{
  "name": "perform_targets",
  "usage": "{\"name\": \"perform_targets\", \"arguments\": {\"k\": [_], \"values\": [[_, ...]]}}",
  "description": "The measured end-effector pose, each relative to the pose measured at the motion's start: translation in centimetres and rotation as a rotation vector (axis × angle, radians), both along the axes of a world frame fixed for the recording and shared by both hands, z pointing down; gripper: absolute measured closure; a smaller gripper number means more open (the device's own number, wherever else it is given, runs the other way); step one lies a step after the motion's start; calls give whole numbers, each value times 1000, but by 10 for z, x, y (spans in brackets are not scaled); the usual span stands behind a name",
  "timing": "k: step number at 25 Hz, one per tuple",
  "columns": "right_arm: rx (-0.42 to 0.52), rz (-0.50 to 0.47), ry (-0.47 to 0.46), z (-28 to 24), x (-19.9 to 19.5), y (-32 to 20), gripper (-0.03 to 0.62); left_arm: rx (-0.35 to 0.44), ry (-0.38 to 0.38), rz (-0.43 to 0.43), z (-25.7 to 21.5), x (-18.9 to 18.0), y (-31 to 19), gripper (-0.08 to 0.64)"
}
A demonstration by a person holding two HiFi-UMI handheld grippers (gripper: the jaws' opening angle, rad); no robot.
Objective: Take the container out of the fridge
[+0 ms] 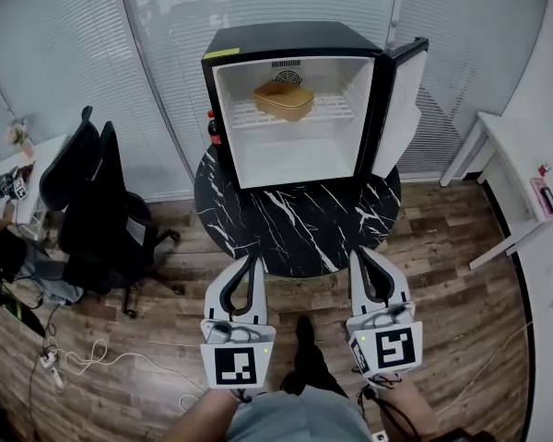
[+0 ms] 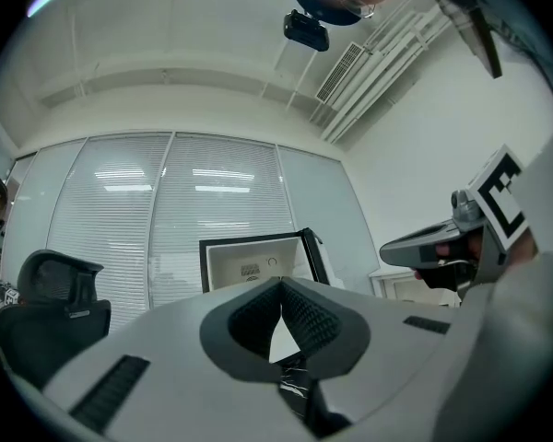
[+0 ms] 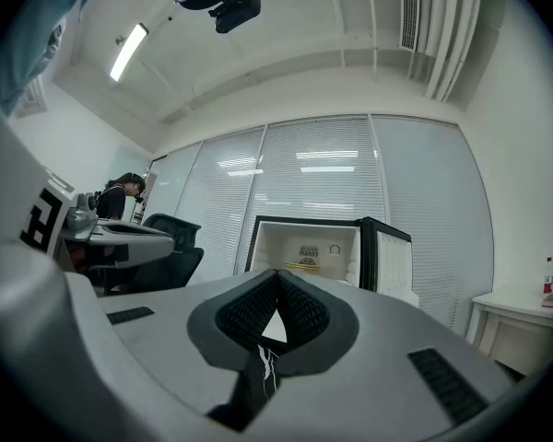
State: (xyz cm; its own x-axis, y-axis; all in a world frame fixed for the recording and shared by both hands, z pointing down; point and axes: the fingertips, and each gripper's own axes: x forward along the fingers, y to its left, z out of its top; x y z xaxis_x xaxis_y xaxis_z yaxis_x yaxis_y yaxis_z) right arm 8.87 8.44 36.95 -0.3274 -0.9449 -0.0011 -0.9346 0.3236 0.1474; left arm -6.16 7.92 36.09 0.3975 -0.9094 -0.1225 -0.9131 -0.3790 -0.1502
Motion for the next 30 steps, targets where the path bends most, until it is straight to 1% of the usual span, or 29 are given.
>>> {"name": "perform_targets", "arguments": {"k": [5,9,13,20,23,26,28,30], "values": [[-38,-25,-22,16,11,-60,577,-31,-1,-24,8,13,-60,544],[-62,-56,-39,25,19,-114,577,-51,-19,-44,13,25,-111,543],[-71,-82,-52,28,27,-162,577,-53,-41,-62,10,33,-155,543],[-41,-137,-63,15,32,-239,577,-24,-51,-89,-3,48,-232,545],[-27,-153,-58,8,36,-266,577,-3,-56,-96,-10,53,-258,543],[5,-166,-50,0,38,-288,577,8,-42,-111,-16,56,-277,544],[16,-175,-49,-4,36,-299,577,4,-39,-118,-17,55,-286,544],[2,-189,-44,-3,33,-306,577,-17,-31,-133,-14,50,-295,545]]}}
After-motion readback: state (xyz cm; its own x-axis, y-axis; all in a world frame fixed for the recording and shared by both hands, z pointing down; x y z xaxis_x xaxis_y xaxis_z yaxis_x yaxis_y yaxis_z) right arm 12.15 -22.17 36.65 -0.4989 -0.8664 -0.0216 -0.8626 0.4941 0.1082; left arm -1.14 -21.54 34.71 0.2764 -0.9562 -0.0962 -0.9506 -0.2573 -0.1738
